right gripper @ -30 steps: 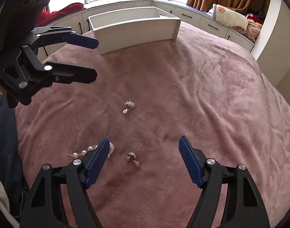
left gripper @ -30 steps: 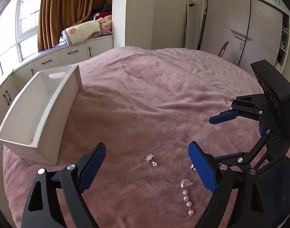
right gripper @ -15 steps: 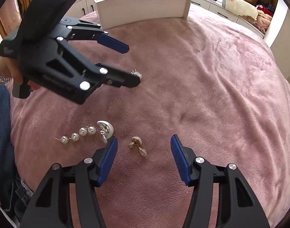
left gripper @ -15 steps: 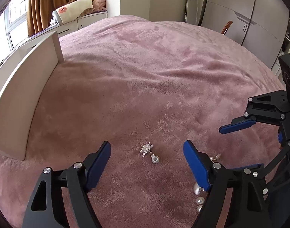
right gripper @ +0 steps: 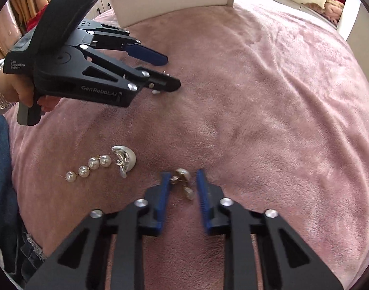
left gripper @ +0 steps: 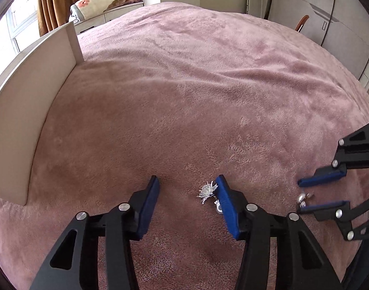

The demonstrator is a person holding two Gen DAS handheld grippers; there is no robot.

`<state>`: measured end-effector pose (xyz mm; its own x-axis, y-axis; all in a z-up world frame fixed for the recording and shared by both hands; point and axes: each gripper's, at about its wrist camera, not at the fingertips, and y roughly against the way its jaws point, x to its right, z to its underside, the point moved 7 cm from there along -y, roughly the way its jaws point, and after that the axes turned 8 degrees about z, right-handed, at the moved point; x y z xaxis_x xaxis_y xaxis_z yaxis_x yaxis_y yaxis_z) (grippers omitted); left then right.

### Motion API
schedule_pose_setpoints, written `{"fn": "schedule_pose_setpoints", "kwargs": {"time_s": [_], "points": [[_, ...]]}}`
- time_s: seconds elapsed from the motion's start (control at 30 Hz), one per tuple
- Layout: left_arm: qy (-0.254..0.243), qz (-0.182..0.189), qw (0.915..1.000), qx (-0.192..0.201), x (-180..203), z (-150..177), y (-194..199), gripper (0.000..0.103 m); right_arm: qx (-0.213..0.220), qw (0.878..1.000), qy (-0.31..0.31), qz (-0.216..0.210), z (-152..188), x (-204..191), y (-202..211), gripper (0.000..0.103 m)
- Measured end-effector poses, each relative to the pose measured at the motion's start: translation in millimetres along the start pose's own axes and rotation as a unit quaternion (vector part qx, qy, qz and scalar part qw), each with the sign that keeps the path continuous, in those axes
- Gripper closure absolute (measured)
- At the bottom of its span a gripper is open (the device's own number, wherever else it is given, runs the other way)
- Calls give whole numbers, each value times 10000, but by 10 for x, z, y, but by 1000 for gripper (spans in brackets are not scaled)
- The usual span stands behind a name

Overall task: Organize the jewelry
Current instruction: 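Grasp the silver flower stud with the left tool while the right tool grasps a gold earring, then carry both earrings over the white tray and lower them inside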

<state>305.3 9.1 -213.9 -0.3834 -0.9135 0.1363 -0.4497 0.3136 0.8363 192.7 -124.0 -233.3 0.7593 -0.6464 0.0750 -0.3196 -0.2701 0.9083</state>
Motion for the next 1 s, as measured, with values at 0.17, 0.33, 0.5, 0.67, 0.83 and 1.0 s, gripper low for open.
{"fn": "schedule_pose_setpoints", "kwargs": {"time_s": [0.17,0.33,0.5,0.67,0.83,1.0], "points": [[96,211,9997,29,-18,19,21,78,8,10000,-71,-49,-2,20,-12,85],[106,280,9995,38,20,35,43,85,8,9999,-143,-86,23,11,18,85],[198,372,9991,107,27,67,118,86,39,9996,-231,-140,16,54,74,85],[154,382,9991,135,42,76,249,86,113,9993,-311,-185,-24,143,193,85],[86,298,9991,274,14,57,496,86,225,9991,-338,-121,-94,208,358,85],[66,87,9994,324,-101,3,807,86,405,9985,-357,-38,-265,308,589,85]]}}
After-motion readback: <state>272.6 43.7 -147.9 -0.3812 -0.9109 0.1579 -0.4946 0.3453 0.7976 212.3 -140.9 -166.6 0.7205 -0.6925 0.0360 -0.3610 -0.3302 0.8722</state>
